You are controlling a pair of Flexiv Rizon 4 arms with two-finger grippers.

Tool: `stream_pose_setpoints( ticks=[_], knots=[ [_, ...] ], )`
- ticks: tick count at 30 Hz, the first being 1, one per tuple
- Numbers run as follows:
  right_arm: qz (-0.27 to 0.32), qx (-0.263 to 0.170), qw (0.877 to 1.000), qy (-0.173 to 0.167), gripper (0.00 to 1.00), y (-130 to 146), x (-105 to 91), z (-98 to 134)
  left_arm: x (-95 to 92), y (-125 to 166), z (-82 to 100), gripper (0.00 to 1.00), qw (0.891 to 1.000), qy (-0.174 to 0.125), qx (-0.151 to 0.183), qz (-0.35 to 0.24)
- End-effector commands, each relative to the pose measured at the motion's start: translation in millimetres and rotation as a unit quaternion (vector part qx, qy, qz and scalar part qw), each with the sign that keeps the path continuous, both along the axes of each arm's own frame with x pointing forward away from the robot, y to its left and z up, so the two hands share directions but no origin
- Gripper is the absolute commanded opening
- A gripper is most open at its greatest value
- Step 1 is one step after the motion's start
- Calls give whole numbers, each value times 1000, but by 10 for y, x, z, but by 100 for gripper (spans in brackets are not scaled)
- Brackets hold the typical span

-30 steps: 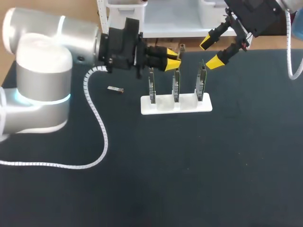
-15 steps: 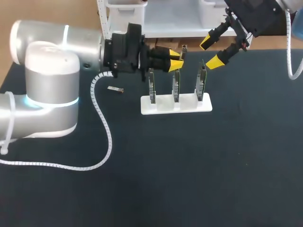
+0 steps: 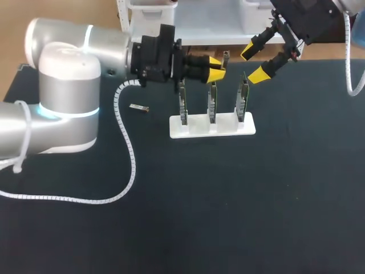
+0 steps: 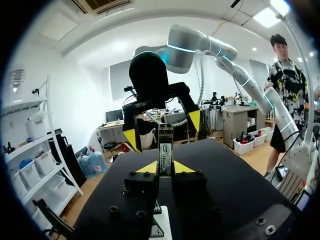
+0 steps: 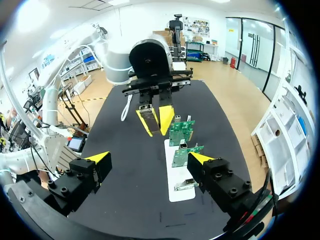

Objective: Pick up the optical module with the left hand, and insert it into the network port with the right hand.

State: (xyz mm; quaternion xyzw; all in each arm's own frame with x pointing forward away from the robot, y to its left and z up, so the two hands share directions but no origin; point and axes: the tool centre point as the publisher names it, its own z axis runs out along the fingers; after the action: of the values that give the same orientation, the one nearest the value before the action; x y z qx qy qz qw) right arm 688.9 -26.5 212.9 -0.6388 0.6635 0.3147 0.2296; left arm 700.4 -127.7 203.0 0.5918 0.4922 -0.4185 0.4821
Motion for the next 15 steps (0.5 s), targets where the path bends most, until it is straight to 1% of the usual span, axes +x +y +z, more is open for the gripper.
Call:
stream_pose_setpoints(
  ticks=[1,6,15],
  knots=[
    [-2,0,1000,-2,100,-6,-21,-1,52,-18,21,0,1000,2,5,-12],
    [-2,0,1000,-2,100,-6,-21,-1,23,0,15,0,1000,1,3,-6],
    [-2,0,1000,-2,100,-6,-21,-1,-4,67,-65,0,1000,10,-1,8]
  ],
)
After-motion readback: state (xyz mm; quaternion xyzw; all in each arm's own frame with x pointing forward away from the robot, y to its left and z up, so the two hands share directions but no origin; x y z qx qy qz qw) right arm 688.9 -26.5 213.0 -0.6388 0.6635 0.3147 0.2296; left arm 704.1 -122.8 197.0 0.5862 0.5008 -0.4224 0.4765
